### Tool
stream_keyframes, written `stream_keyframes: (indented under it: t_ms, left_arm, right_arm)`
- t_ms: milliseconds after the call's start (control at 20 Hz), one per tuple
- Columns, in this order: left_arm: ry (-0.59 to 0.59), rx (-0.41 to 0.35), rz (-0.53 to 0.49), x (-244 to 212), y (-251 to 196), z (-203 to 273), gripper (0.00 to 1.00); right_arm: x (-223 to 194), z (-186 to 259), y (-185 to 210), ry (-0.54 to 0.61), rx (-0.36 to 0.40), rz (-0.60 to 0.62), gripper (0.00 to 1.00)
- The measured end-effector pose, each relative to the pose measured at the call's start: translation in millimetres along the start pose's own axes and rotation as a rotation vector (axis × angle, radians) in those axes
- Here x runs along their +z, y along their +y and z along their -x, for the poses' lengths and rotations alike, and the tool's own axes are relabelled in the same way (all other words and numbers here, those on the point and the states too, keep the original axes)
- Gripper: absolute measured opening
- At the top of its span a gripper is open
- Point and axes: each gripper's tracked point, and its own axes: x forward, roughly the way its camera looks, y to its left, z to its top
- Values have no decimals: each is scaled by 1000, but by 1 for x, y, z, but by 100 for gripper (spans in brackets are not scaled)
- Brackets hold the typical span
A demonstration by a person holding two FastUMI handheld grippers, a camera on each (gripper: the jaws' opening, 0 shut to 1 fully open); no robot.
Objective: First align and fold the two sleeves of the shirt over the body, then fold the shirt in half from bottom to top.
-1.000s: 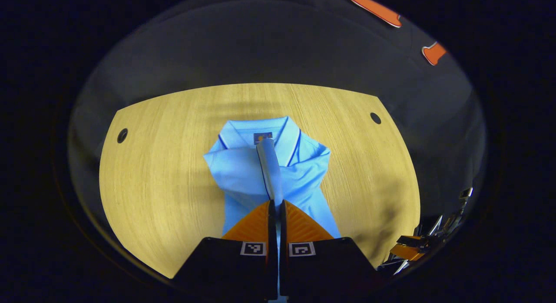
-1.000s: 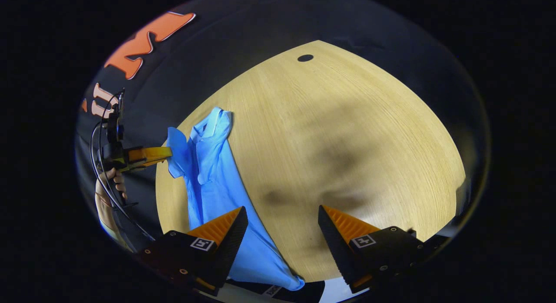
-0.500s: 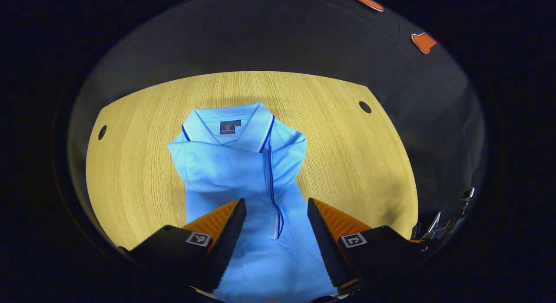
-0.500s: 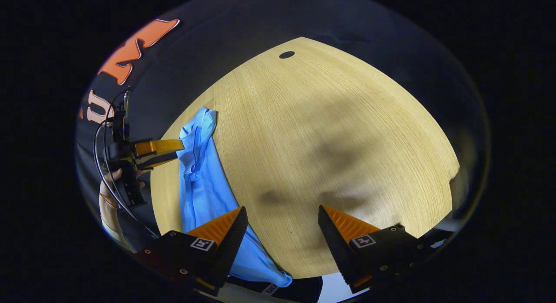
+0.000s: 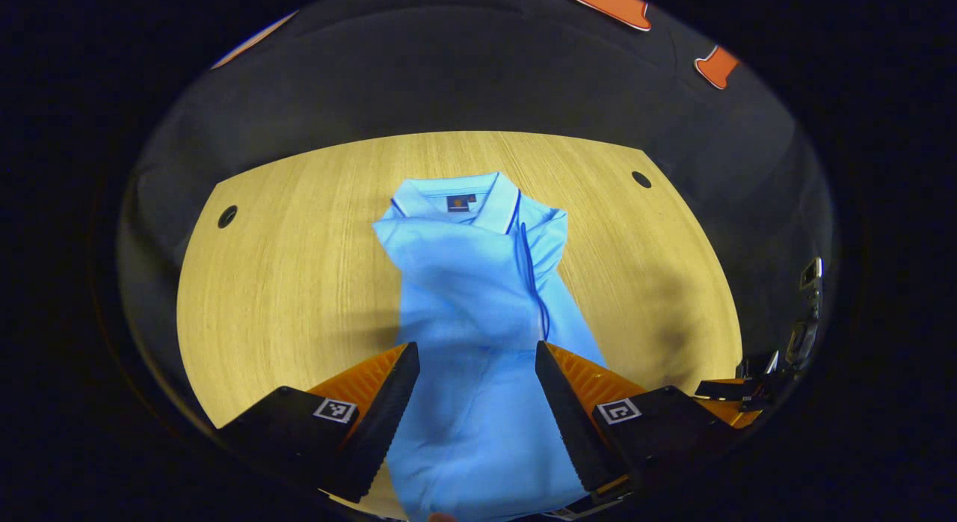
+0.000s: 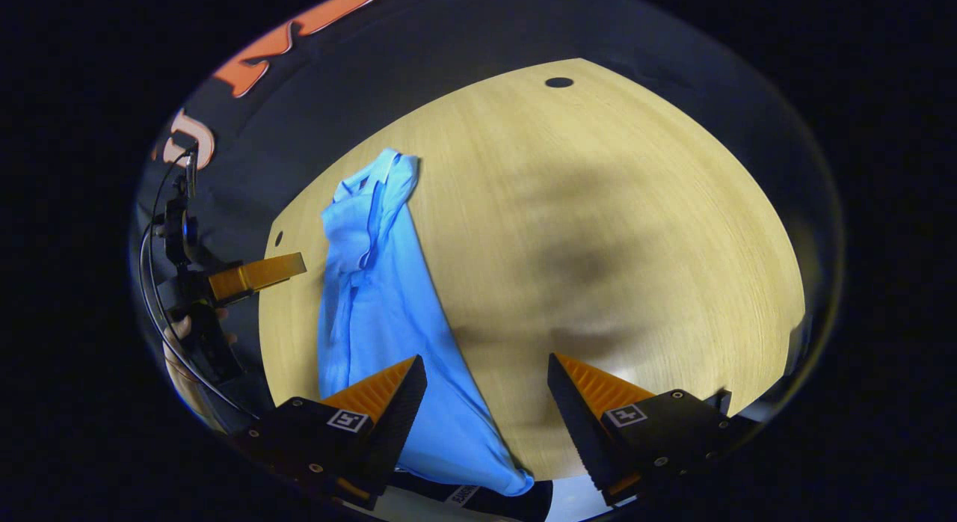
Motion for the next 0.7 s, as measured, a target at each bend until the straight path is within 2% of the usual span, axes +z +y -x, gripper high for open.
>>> stream_keyframes:
  t_ms: [200,300,500,700]
  left_arm:
    - [3,13,39,-39,33,24,100]
    - [17,23,39,-64,45,34,100]
    - [62,-1,101,-113,55,52,100]
    - [110,18,118,-160,71,68,100]
  right_arm:
    - [-12,-8,29,36,-5,73,99]
    - [-20,-10,33,43,-37,117,99]
    - [-45,-10,37,79,-90,165,99]
    - [-82,-3,19,121,-192,232,99]
